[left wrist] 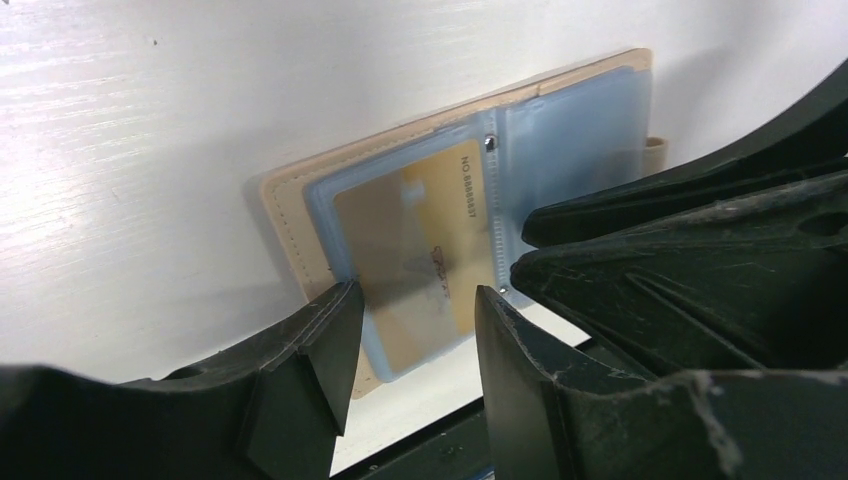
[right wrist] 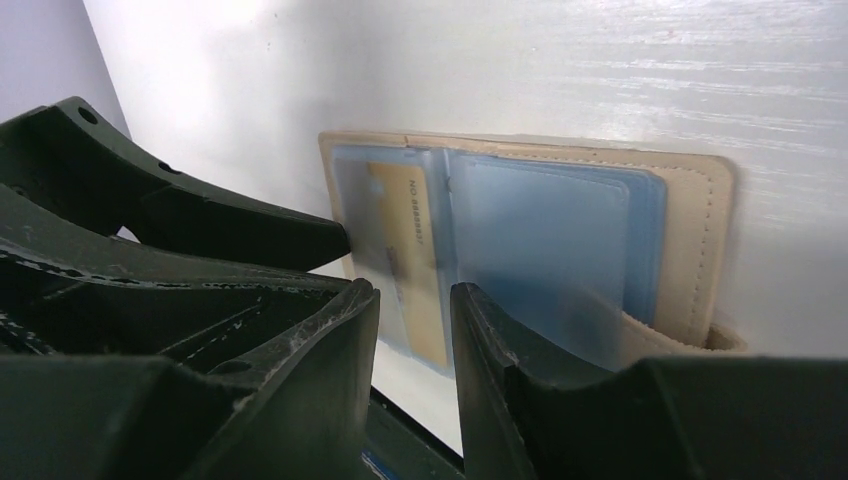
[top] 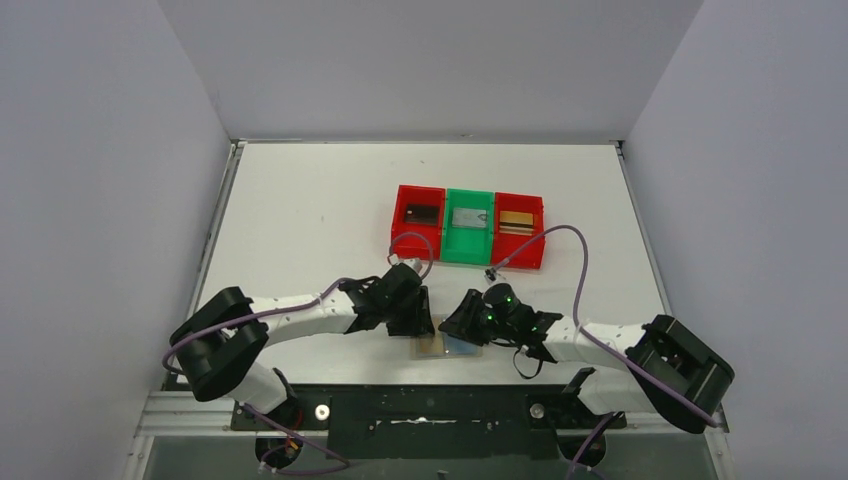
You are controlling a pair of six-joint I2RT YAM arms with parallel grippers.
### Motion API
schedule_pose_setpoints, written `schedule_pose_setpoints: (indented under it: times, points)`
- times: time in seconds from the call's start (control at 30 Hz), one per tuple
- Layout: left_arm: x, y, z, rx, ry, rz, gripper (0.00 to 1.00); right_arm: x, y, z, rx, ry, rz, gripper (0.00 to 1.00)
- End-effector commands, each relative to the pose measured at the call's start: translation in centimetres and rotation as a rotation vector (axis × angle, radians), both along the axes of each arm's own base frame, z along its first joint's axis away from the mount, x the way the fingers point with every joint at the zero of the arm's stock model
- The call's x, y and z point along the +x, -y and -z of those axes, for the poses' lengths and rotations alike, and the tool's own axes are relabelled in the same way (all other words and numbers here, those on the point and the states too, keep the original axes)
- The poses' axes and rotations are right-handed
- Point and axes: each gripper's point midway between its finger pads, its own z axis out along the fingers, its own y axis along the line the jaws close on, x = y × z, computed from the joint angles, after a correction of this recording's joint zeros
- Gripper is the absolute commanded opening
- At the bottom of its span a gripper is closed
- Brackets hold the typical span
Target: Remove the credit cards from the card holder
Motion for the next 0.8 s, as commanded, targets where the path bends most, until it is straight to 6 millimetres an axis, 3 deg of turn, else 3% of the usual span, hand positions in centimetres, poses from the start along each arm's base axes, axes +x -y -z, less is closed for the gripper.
schedule_pose_setpoints:
  times: [0.0,0.37,0.77]
  points:
    - [0.8,0.3,-0.6,0.04,0.045,-0.003,0.46,0.7,-0.6,-1.0,0.054,0.025,0.008,0.34]
    - [0.2,-0.3,1.0,0.112,0.026,0.009,0.44,0.6,-0.5,-0.5,0.057,0.005,0.007,0.34]
    - [-1.1,-1.7,3.7,0.215,-0.002,0.012,0.13,0.4,0.6,0.3,0.061,-0.036,0.06,0.32]
